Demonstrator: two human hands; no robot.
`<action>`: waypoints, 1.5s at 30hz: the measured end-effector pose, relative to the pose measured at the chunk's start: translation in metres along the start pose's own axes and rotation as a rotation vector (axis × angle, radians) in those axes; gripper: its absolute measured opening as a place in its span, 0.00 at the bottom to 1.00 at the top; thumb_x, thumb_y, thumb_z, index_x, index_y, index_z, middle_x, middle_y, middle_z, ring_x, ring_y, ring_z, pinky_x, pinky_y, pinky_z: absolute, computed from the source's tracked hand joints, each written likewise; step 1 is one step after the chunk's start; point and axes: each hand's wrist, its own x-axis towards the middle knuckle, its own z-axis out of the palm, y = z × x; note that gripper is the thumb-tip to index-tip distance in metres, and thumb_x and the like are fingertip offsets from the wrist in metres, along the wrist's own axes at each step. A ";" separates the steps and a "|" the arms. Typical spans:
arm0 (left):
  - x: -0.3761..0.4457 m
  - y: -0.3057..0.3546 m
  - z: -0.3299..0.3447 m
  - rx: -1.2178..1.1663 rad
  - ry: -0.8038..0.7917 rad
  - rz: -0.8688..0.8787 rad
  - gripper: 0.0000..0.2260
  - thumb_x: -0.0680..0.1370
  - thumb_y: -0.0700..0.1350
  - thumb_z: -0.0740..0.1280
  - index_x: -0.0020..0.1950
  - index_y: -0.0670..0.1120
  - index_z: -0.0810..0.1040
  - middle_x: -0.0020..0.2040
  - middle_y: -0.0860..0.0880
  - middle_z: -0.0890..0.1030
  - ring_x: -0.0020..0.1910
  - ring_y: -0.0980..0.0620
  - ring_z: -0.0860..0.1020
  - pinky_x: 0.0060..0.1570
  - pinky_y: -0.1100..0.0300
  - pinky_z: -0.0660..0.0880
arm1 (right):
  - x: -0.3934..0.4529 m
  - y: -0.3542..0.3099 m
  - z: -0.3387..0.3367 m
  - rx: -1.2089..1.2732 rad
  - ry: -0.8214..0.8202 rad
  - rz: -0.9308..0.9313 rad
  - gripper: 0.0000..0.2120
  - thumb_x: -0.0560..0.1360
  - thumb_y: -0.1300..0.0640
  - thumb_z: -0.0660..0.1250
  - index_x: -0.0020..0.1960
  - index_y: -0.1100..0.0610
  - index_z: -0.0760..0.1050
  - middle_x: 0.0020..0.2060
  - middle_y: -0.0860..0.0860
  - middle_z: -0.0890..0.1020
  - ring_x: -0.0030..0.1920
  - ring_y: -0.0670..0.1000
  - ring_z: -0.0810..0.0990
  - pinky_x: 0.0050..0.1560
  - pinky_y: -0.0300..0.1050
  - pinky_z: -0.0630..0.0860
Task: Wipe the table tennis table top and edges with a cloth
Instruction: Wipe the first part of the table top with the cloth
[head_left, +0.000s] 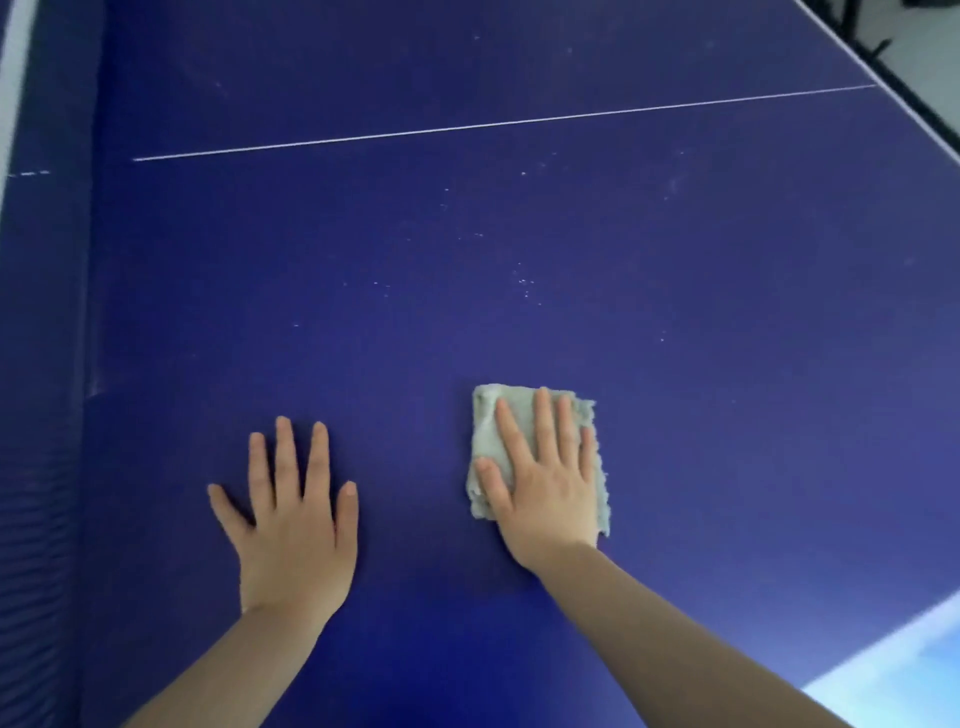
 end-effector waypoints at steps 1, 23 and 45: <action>-0.002 0.004 0.002 0.036 -0.001 0.122 0.26 0.82 0.52 0.51 0.80 0.47 0.54 0.80 0.44 0.54 0.78 0.41 0.51 0.70 0.31 0.49 | 0.008 0.000 -0.004 -0.008 -0.035 -0.083 0.32 0.78 0.33 0.35 0.80 0.41 0.43 0.80 0.51 0.40 0.79 0.53 0.34 0.76 0.56 0.36; -0.011 0.201 0.033 0.019 -0.099 0.311 0.25 0.83 0.53 0.43 0.80 0.50 0.51 0.80 0.48 0.52 0.79 0.44 0.47 0.74 0.36 0.47 | -0.004 0.224 -0.037 0.097 0.001 0.352 0.29 0.80 0.35 0.41 0.80 0.39 0.42 0.80 0.48 0.39 0.79 0.51 0.33 0.77 0.56 0.37; -0.055 0.317 0.053 0.063 -0.104 0.403 0.27 0.80 0.55 0.48 0.79 0.50 0.58 0.78 0.46 0.60 0.78 0.42 0.56 0.70 0.34 0.52 | -0.132 0.312 -0.005 0.086 0.186 0.525 0.30 0.81 0.38 0.43 0.80 0.47 0.56 0.79 0.58 0.56 0.80 0.60 0.50 0.76 0.61 0.50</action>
